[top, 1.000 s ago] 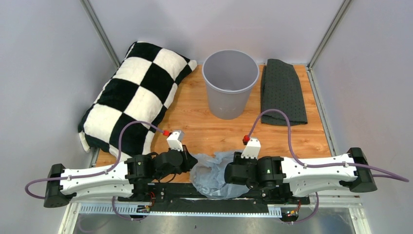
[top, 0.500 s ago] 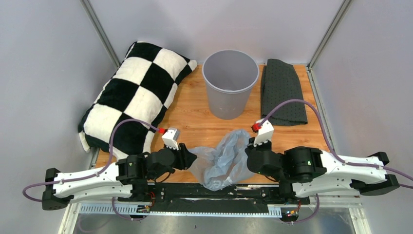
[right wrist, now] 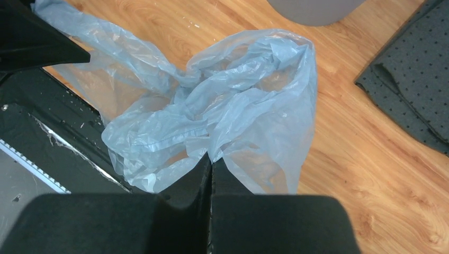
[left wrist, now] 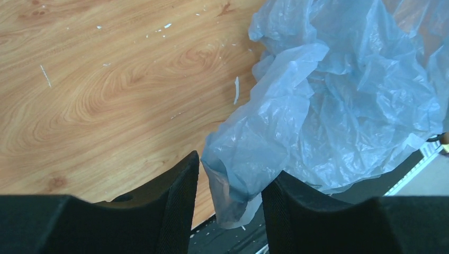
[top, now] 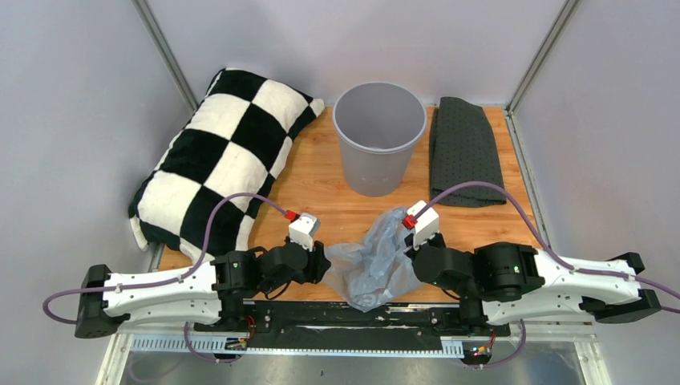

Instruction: Put the trash bags into the trash bin

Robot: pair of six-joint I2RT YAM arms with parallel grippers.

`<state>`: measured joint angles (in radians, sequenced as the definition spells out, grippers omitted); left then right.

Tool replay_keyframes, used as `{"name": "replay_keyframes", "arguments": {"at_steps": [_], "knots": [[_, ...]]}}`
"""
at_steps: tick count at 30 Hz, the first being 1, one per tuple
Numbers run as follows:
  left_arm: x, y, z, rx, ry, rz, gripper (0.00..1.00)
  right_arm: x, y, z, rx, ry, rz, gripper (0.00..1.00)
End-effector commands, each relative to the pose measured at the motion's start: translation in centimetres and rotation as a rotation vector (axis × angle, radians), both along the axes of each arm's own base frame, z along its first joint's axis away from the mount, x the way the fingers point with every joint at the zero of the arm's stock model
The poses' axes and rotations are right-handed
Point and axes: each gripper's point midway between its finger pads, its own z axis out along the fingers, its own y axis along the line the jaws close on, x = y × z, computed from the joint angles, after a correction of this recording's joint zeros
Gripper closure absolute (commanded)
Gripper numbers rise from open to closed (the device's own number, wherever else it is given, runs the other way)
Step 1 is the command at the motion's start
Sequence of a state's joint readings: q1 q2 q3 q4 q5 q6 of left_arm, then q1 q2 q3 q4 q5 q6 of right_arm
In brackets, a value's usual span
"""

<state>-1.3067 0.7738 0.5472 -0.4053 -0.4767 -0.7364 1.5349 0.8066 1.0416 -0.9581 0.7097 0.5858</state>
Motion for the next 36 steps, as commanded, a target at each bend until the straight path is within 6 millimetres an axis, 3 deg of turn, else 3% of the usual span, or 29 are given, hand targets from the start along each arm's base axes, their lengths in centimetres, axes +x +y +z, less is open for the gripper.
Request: {"name": "replay_keyframes", "arguments": {"at_steps": [1, 6, 9, 11, 12, 14, 15, 16, 17, 18, 19, 20, 22, 24, 26, 28, 29, 30, 31, 32, 36], "knots": [[-0.1, -1.2, 0.6, 0.023, -0.021, -0.052, 0.56, -0.4, -0.2, -1.4, -0.036, 0.032, 0.017, 1.0], [0.5, -0.8, 1.4, 0.043, -0.035, -0.015, 0.66, -0.7, -0.7, -2.3, -0.049, 0.071, -0.023, 1.0], [1.6, -1.4, 5.1, -0.012, -0.103, 0.002, 0.85, 0.1, -0.4, 0.5, -0.014, 0.025, -0.042, 1.0], [3.4, -1.8, 11.1, -0.069, -0.184, 0.025, 1.0, 1.6, 0.1, 8.2, 0.086, -0.084, -0.049, 1.0], [4.4, -2.0, 15.1, -0.105, -0.226, 0.033, 1.0, 2.3, -0.1, 12.9, 0.147, -0.151, -0.056, 1.0], [5.8, -2.0, 25.6, -0.19, -0.344, 0.032, 1.0, 2.9, -0.7, 23.6, 0.3, -0.277, -0.013, 1.0], [5.3, -2.0, 33.5, -0.288, -0.421, -0.005, 1.0, 2.3, -1.1, 29.1, 0.444, -0.313, 0.052, 1.0], [4.5, -1.4, 38.9, -0.36, -0.491, -0.045, 1.0, 1.2, -1.3, 34.4, 0.614, -0.358, 0.134, 1.0], [3.5, -1.0, 42.8, -0.437, -0.536, -0.087, 1.0, -0.7, -1.4, 38.4, 0.752, -0.394, 0.258, 1.0], [2.5, -0.1, 45.9, -0.509, -0.573, -0.107, 1.0, -1.6, -1.6, 40.4, 0.832, -0.425, 0.312, 1.0], [2.2, 0.7, 47.2, -0.536, -0.593, -0.105, 1.0, -1.8, -1.3, 40.6, 0.854, -0.432, 0.323, 1.0], [2.3, 1.4, 46.9, -0.526, -0.599, -0.089, 1.0, -1.4, -0.2, 39.1, 0.817, -0.422, 0.306, 1.0], [3.7, 2.0, 41.3, -0.397, -0.555, -0.021, 1.0, 0.6, 3.3, 31.3, 0.617, -0.366, 0.206, 1.0], [5.2, 1.7, 30.0, -0.175, -0.429, 0.043, 1.0, 1.4, 7.8, 18.2, 0.361, -0.222, 0.12, 1.0], [4.4, 1.7, 17.6, -0.018, -0.235, 0.043, 1.0, 0.3, 9.5, 4.2, 0.15, -0.015, 0.06, 1.0], [1.5, 2.0, 8.5, -0.018, -0.025, 0.019, 1.0, -2.4, 9.7, -6.0, 0.059, 0.205, 0.042, 1.0], [0.4, 2.3, 5.6, -0.032, 0.05, 0.023, 1.0, -3.7, 9.8, -8.5, 0.046, 0.28, 0.057, 1.0], [-0.5, 2.7, 4.5, -0.061, 0.087, 0.017, 1.0, -4.5, 9.7, -9.0, 0.038, 0.307, 0.082, 1.0], [-1.0, 2.9, 5.1, -0.104, 0.082, 0.004, 1.0, -4.6, 9.2, -7.7, 0.033, 0.282, 0.098, 1.0], [-1.2, 3.2, 6.5, -0.147, 0.055, -0.007, 1.0, -4.2, 9.1, -5.2, 0.055, 0.232, 0.113, 1.0], [-0.5, 5.2, 17.4, -0.313, -0.135, -0.006, 1.0, -1.6, 7.2, 7.5, 0.199, 0.019, 0.13, 1.0]]}}
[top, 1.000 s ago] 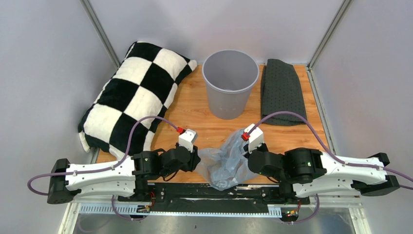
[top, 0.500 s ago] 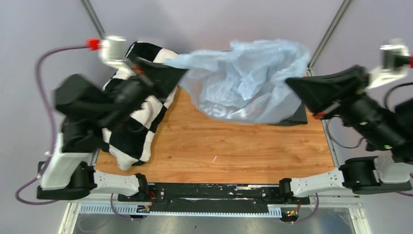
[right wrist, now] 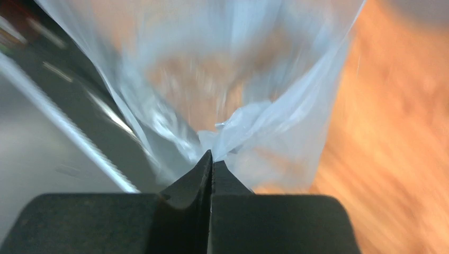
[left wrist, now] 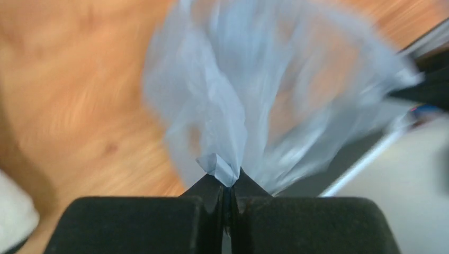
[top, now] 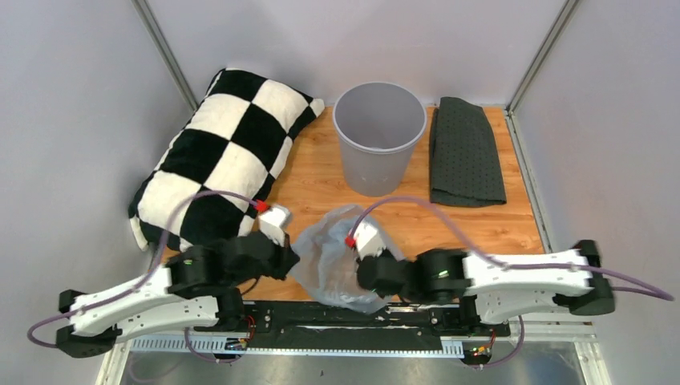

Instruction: Put the trash bags into the trash bin

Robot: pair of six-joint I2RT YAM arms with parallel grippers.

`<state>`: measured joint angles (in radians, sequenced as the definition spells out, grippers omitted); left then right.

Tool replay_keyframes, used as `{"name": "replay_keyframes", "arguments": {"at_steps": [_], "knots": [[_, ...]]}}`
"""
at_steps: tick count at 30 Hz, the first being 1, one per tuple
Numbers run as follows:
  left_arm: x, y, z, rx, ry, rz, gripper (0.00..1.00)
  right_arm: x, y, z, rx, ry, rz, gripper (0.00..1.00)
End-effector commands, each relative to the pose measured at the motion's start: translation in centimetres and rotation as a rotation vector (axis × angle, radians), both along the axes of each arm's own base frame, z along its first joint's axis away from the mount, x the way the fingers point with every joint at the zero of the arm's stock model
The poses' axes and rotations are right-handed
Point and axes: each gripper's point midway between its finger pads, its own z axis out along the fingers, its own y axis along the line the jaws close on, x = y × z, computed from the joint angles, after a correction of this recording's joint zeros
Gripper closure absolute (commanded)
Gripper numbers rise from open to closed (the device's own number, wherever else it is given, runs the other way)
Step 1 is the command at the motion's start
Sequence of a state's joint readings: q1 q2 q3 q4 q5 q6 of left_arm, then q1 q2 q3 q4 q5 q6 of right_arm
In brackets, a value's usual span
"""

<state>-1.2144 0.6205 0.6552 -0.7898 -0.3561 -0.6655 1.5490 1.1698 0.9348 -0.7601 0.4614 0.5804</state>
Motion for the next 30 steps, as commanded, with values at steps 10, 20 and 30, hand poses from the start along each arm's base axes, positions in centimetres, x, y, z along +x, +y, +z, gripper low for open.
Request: {"name": "replay_keyframes", "arguments": {"at_steps": [10, 20, 30], "knots": [[2.3, -0.7, 15.9, -0.381, -0.194, 0.107, 1.0, 1.9, -0.2, 13.9, 0.421, -0.073, -0.142, 1.0], [5.0, -3.3, 38.0, -0.472, -0.549, 0.021, 1.0, 6.8, -5.3, 41.1, 0.767, -0.46, -0.149, 1.0], [5.4, -4.1, 29.2, -0.34, -0.439, 0.043, 1.0, 4.1, 1.0, 26.9, 0.722, -0.249, -0.033, 1.0]]}}
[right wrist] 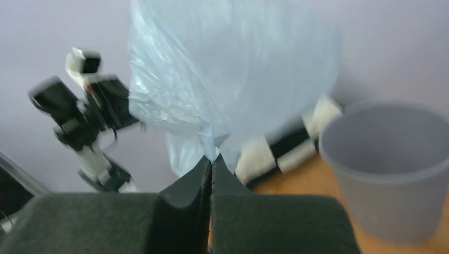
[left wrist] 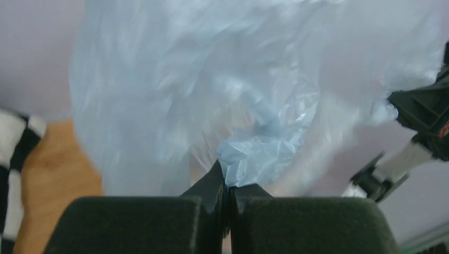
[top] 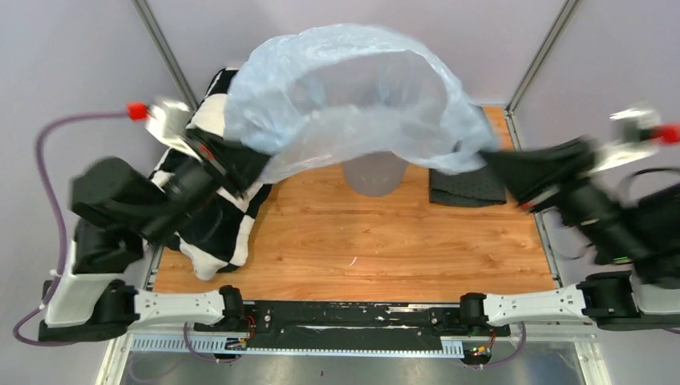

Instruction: Put the trash bags into the trash bin

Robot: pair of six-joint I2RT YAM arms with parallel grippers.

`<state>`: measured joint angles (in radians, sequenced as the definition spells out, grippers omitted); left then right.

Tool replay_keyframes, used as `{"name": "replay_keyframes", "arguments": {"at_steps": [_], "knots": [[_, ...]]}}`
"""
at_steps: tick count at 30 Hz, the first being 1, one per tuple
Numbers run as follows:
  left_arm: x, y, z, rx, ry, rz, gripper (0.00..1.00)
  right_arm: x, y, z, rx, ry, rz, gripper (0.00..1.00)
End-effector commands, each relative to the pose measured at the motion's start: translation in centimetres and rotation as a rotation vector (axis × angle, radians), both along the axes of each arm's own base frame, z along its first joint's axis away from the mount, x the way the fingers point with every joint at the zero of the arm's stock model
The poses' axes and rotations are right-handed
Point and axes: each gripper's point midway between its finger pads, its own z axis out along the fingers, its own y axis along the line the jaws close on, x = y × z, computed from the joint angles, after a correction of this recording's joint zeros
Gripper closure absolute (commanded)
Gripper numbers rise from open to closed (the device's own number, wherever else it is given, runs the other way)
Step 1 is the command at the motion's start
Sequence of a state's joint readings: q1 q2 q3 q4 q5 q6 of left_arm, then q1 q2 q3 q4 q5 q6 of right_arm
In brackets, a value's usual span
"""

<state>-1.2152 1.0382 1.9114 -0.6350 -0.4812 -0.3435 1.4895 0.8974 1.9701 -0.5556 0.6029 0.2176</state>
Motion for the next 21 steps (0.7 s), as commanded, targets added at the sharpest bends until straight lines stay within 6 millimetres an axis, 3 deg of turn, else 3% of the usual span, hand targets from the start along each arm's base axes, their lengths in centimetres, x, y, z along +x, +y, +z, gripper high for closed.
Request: {"name": "replay_keyframes", "arguments": {"at_steps": [1, 3, 4, 5, 6, 7, 9, 12, 15, 18, 20, 21], "knots": [[0.8, -2.9, -20.8, 0.401, 0.267, 0.019, 1.0, -1.0, 14.6, -29.7, -0.676, 0.286, 0.092, 1.0], [-1.7, -3.2, -30.9, 0.493, 0.444, -0.074, 1.0, -5.0, 16.4, -42.1, -0.812, 0.522, 0.242, 1.0], [-3.2, -2.8, -34.2, 0.505, 0.516, -0.124, 1.0, -6.7, 16.6, -45.8, -0.85, 0.587, 0.269, 1.0], [-4.6, -2.5, -36.3, 0.512, 0.558, -0.167, 1.0, -8.0, 16.5, -47.5, -0.887, 0.584, 0.268, 1.0], [-5.6, -2.1, -36.9, 0.499, 0.567, -0.2, 1.0, -9.2, 16.2, -47.4, -0.93, 0.539, 0.269, 1.0], [-6.2, -1.7, -36.2, 0.472, 0.545, -0.23, 1.0, -9.3, 15.9, -46.2, -0.963, 0.481, 0.248, 1.0], [-6.4, -0.9, -31.2, 0.367, 0.457, -0.26, 1.0, -8.7, 16.0, -39.6, -0.952, 0.349, 0.218, 1.0], [-5.8, 0.1, -24.4, 0.27, 0.342, -0.247, 1.0, -6.5, 14.9, -32.3, -0.9, 0.221, 0.146, 1.0], [-4.7, 0.4, -21.2, 0.246, 0.288, -0.192, 1.0, -3.6, 13.1, -27.4, -0.81, 0.16, 0.015, 1.0], [-3.4, 0.6, -21.4, 0.245, 0.302, -0.111, 1.0, -2.6, 12.1, -26.6, -0.765, 0.179, -0.022, 1.0], [-3.1, 0.8, -22.6, 0.249, 0.327, -0.086, 1.0, -2.9, 11.9, -28.0, -0.765, 0.212, -0.011, 1.0], [-3.1, 0.8, -23.4, 0.241, 0.35, -0.075, 1.0, -3.2, 11.9, -29.6, -0.788, 0.231, -0.002, 1.0]]}}
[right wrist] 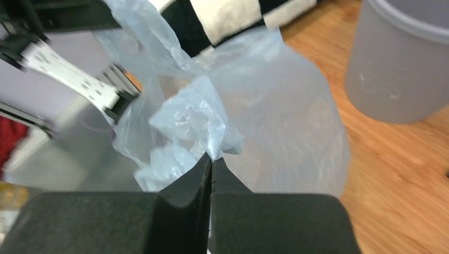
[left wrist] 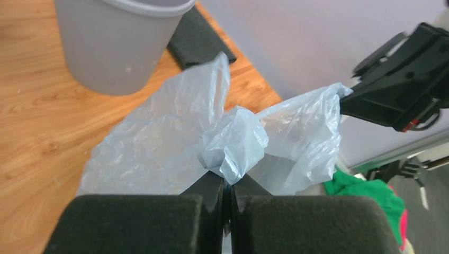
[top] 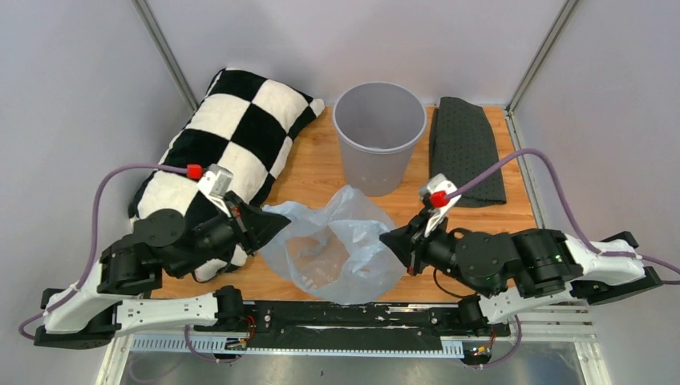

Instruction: Put the trash bags into the trash bin

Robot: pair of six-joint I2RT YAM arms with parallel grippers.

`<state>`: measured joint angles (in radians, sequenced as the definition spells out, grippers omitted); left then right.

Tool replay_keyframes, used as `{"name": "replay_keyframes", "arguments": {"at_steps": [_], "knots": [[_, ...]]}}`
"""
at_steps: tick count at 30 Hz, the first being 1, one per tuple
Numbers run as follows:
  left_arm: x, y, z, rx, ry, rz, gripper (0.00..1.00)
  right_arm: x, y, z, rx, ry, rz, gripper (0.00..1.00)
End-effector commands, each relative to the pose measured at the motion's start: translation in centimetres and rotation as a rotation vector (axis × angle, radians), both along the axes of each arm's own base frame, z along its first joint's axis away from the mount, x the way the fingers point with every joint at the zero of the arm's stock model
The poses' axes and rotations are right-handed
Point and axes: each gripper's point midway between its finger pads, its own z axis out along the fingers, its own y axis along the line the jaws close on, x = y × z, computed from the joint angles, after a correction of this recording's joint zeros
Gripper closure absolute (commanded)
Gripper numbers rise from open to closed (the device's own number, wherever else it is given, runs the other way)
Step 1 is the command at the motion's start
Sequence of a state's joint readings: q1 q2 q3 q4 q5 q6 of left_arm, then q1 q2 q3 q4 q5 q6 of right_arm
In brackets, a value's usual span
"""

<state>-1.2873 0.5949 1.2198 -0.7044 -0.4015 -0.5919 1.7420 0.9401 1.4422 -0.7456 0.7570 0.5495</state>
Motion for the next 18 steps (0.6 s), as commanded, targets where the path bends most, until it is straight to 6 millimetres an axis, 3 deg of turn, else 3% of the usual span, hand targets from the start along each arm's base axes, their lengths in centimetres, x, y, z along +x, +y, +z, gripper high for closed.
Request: {"name": "replay_keyframes", "arguments": {"at_steps": [1, 4, 5, 7, 8, 10, 12, 14, 16, 18], "knots": [[1.3, -0.4, -5.6, 0.128, 0.079, 0.09, 1.0, 0.6, -0.7, -8.4, -0.258, -0.016, -0.062, 1.0], [1.3, -0.5, -7.3, 0.152, 0.105, 0.098, 1.0, 0.3, -1.2, -10.7, -0.278, 0.033, -0.07, 1.0], [1.7, -0.5, -7.3, 0.162, 0.097, 0.115, 1.0, 0.7, -1.7, -10.5, -0.28, 0.025, -0.088, 1.0], [3.1, -0.4, -5.4, 0.193, 0.036, 0.181, 1.0, 2.6, -2.6, -7.8, -0.258, -0.029, -0.137, 1.0], [4.1, -0.3, -3.2, 0.204, -0.016, 0.224, 1.0, 3.9, -3.4, -5.0, -0.222, -0.065, -0.178, 1.0], [5.4, -0.9, 3.4, 0.199, -0.125, 0.256, 1.0, 6.1, -5.1, 2.6, -0.116, -0.174, -0.253, 1.0], [5.0, -2.4, 11.5, 0.123, -0.239, 0.185, 1.0, 6.8, -7.1, 11.4, 0.054, -0.27, -0.262, 1.0], [4.2, -2.5, 18.8, -0.008, -0.319, 0.145, 1.0, 6.4, -9.8, 19.0, 0.265, -0.32, -0.225, 1.0], [3.9, -2.0, 22.6, -0.085, -0.361, 0.149, 1.0, 5.5, -11.8, 23.5, 0.43, -0.361, -0.167, 1.0], [4.0, -1.1, 22.9, -0.092, -0.365, 0.171, 1.0, 4.8, -10.6, 23.2, 0.449, -0.378, -0.119, 1.0]]}}
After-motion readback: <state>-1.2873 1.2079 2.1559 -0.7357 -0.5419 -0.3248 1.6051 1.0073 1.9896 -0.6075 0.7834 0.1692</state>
